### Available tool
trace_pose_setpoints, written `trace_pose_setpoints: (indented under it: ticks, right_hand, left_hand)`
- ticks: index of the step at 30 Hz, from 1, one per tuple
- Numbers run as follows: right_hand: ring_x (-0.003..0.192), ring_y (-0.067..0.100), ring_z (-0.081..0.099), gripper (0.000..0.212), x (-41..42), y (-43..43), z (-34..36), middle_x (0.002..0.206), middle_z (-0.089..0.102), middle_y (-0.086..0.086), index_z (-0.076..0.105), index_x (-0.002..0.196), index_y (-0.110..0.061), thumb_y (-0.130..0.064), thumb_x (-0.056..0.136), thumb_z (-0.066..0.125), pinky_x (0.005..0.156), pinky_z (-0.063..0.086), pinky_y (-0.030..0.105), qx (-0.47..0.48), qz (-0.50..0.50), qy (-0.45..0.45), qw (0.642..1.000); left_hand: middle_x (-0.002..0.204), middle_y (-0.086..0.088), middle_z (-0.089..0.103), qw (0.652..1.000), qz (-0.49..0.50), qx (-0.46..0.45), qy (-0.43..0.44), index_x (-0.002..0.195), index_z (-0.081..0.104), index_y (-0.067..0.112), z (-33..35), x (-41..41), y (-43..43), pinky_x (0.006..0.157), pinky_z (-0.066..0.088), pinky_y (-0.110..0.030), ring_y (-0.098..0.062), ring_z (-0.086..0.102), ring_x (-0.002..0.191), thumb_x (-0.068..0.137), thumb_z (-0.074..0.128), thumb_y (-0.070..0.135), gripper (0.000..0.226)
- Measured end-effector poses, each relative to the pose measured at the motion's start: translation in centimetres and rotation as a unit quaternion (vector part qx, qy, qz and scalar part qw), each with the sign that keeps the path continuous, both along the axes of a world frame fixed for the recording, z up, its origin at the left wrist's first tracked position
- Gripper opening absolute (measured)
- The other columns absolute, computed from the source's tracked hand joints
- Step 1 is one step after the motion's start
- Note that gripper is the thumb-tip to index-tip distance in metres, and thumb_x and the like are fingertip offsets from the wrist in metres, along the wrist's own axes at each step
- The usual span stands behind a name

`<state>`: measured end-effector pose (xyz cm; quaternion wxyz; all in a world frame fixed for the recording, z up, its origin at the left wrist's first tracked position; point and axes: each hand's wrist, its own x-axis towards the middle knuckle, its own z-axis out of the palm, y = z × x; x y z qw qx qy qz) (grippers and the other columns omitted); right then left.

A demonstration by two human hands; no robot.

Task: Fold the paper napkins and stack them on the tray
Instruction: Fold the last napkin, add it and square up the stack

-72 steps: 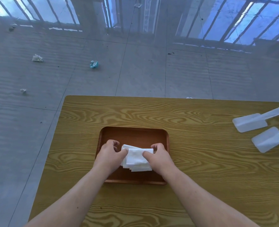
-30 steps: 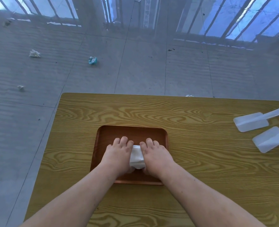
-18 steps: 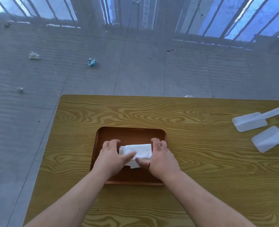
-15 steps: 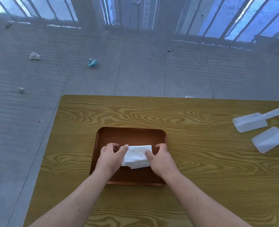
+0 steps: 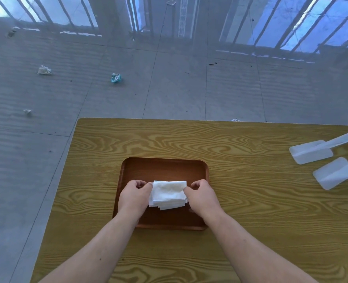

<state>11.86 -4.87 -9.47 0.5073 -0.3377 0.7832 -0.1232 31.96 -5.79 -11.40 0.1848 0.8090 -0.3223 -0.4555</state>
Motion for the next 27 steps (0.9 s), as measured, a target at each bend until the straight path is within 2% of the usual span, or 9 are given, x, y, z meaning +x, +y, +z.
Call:
trace_pose_setpoints:
  ticks: [4,8,10,12,15,17,19,23,27]
  right_hand:
    - [0.079,0.021,0.074,0.012,0.0,0.4,-0.2,0.095,0.071,0.004,0.062,0.098,-0.02,-0.031,0.093,0.061,0.068,0.067,0.044,0.001,-0.008,0.006,1.0]
    - [0.078,0.021,0.077,0.008,0.3,0.8,-0.6,0.096,0.074,0.007,0.064,0.1,-0.018,-0.025,0.097,0.062,0.066,0.067,0.042,0.009,0.002,-0.041,0.999]
    - [0.081,0.022,0.075,0.014,0.1,1.0,-0.8,0.095,0.073,0.002,0.062,0.102,-0.02,-0.031,0.094,0.064,0.071,0.066,0.045,-0.002,0.027,-0.014,1.0]
    - [0.094,0.016,0.065,0.034,-0.3,1.3,-0.7,0.106,0.064,-0.007,0.056,0.113,-0.026,-0.046,0.087,0.065,0.078,0.059,0.037,-0.066,0.119,0.094,0.986]
    - [0.125,0.017,0.046,0.078,-1.1,1.1,-0.4,0.136,0.049,-0.005,0.04,0.144,-0.027,-0.063,0.079,0.064,0.105,0.043,0.033,-0.201,0.305,0.202,0.909]
    - [0.143,0.024,0.035,0.101,-1.2,0.3,-0.2,0.158,0.035,0.002,0.025,0.159,-0.026,-0.066,0.078,0.069,0.12,0.033,0.039,-0.185,0.419,0.208,0.864]
    - [0.147,0.03,0.032,0.112,-0.7,-0.6,-0.4,0.166,0.026,0.007,0.016,0.164,-0.024,-0.061,0.078,0.078,0.121,0.035,0.045,-0.136,0.496,0.229,0.826]
    - [0.123,0.031,0.048,0.086,0.9,-1.3,-0.3,0.143,0.042,0.01,0.032,0.153,-0.019,-0.039,0.084,0.08,0.098,0.049,0.042,-0.129,0.554,0.281,0.773]
    - [0.115,0.03,0.051,0.063,1.7,-1.4,-0.3,0.133,0.045,0.01,0.04,0.142,-0.016,-0.027,0.089,0.072,0.088,0.048,0.041,-0.142,0.53,0.285,0.786]
  left_hand:
    - [0.086,0.006,0.074,1.0,-0.011,-0.012,-0.019,0.085,0.071,0.03,0.2,-0.2,0.4,0.059,0.052,-0.034,-0.015,0.068,0.078,0.085,0.067,0.041,0.011]
    - [0.083,0.001,0.079,0.999,-0.01,0.004,0.046,0.087,0.075,0.025,0.2,-0.5,0.4,0.071,0.066,-0.052,-0.023,0.076,0.08,0.089,0.069,0.029,0.007]
    - [0.089,0.002,0.077,1.0,-0.019,-0.011,0.022,0.09,0.072,0.028,0.2,-0.2,0.5,0.075,0.065,-0.053,-0.022,0.073,0.084,0.089,0.066,0.035,0.01]
    - [0.103,0.009,0.069,0.991,-0.089,-0.075,-0.073,0.1,0.065,0.03,0.2,0.5,0.8,0.081,0.061,-0.042,-0.014,0.066,0.094,0.087,0.062,0.052,0.026]
    - [0.132,0.015,0.05,0.925,-0.299,-0.185,-0.144,0.136,0.053,0.031,1.0,1.3,0.9,0.103,0.044,-0.031,-0.009,0.047,0.124,0.079,0.065,0.069,0.07]
    - [0.158,0.012,0.035,0.869,-0.438,-0.154,-0.173,0.155,0.036,0.036,1.3,1.2,0.3,0.118,0.034,-0.036,-0.015,0.031,0.145,0.071,0.065,0.079,0.099]
    - [0.171,0.008,0.017,0.815,-0.524,-0.103,-0.227,0.163,0.019,0.037,1.2,0.4,-0.3,0.125,0.028,-0.042,-0.021,0.018,0.155,0.068,0.068,0.081,0.115]
    - [0.165,0.0,0.028,0.741,-0.586,-0.069,-0.321,0.162,0.024,0.03,0.6,-1.0,-0.9,0.112,0.043,-0.042,-0.025,0.035,0.145,0.077,0.076,0.068,0.107]
    - [0.148,0.002,0.043,0.76,-0.563,-0.086,-0.315,0.154,0.038,0.027,0.3,-1.0,-1.0,0.099,0.051,-0.036,-0.021,0.047,0.13,0.085,0.074,0.055,0.083]
